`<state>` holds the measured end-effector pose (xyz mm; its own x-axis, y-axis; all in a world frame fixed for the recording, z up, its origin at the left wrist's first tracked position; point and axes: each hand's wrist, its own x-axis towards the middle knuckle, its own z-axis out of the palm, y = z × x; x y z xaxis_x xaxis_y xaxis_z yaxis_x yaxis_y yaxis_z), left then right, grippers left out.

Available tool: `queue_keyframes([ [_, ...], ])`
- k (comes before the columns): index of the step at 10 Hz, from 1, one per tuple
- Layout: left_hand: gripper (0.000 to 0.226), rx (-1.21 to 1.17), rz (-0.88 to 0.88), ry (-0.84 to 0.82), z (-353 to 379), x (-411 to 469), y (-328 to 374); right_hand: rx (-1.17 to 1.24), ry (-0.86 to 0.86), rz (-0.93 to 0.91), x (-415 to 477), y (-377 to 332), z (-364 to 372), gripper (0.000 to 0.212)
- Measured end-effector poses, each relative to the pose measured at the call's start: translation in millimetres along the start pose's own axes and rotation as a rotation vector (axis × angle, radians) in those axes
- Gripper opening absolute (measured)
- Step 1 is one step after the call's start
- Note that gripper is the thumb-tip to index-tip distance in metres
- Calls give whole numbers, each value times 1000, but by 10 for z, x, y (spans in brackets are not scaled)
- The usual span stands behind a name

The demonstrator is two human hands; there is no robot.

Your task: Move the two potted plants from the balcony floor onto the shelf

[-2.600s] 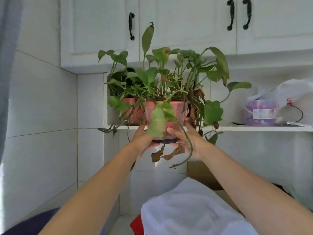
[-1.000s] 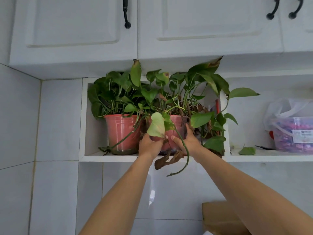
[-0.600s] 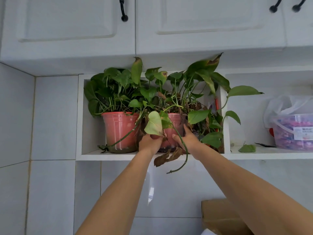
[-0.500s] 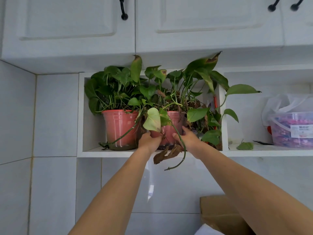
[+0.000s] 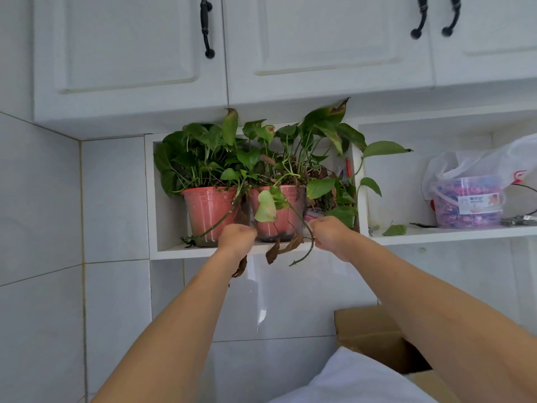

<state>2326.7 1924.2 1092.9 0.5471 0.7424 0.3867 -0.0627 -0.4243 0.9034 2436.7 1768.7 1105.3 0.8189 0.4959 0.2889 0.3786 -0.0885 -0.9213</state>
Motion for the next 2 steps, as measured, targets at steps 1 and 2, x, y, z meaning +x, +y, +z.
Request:
queue_keyframes([
  [1,16,73,11,-32,-114,-354,153,-21,-61,96,-364,-95,-135,35],
  [2,11,101,55,-36,-162,-679,391,-76,-94,79,-597,-204,-259,45],
])
